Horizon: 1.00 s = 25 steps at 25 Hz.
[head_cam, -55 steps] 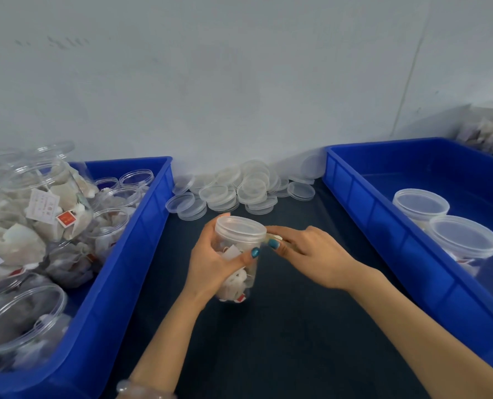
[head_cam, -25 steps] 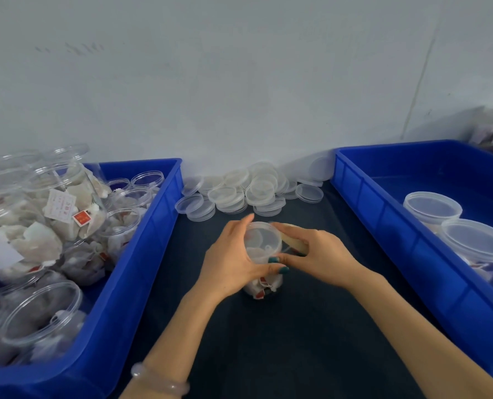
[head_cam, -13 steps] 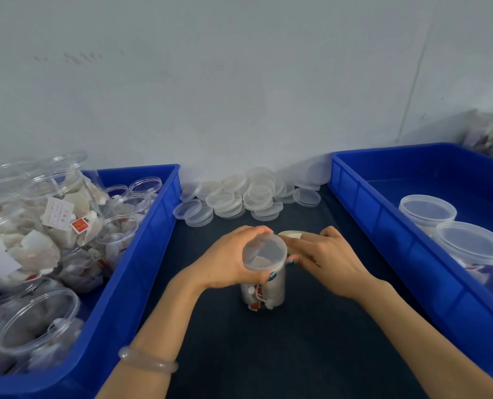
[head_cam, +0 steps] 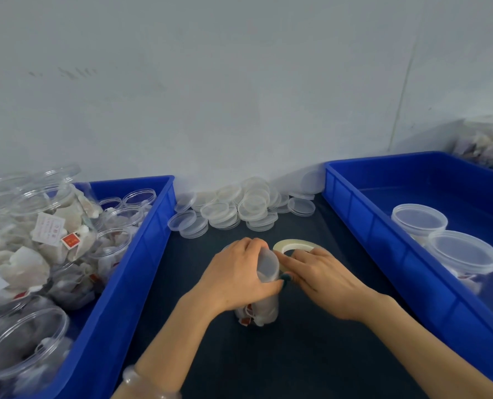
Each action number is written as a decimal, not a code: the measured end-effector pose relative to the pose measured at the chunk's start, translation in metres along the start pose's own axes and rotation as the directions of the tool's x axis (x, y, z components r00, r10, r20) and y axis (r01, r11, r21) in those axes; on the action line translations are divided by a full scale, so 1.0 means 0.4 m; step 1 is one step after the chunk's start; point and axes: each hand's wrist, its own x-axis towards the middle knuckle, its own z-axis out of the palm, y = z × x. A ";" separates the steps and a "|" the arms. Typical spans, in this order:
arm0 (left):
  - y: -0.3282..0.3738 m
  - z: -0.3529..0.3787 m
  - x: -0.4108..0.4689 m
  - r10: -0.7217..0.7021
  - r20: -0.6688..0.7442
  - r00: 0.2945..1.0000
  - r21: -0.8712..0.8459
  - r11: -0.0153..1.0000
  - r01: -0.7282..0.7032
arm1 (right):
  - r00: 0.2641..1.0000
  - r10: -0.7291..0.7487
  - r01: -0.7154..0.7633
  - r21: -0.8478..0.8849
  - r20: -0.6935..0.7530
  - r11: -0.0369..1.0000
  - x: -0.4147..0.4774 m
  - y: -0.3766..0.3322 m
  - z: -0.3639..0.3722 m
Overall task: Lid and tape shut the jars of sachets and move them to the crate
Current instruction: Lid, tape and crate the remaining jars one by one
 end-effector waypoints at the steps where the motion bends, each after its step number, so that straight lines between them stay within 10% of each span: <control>1: -0.002 -0.001 0.002 0.016 -0.001 1.000 -0.011 1.000 -0.016 | 1.000 -0.010 0.010 -0.030 -0.002 0.999 -0.002 -0.001 0.000; 21: -0.020 -0.021 0.040 -0.116 -0.008 0.993 0.018 0.993 0.116 | 0.959 -0.031 -0.075 -0.361 -0.281 0.930 0.093 -0.006 0.044; 25: -0.010 -0.019 -0.020 -0.075 0.027 0.997 -0.035 0.997 0.076 | 0.936 0.290 -0.340 -0.300 -0.199 0.891 0.096 0.090 -0.011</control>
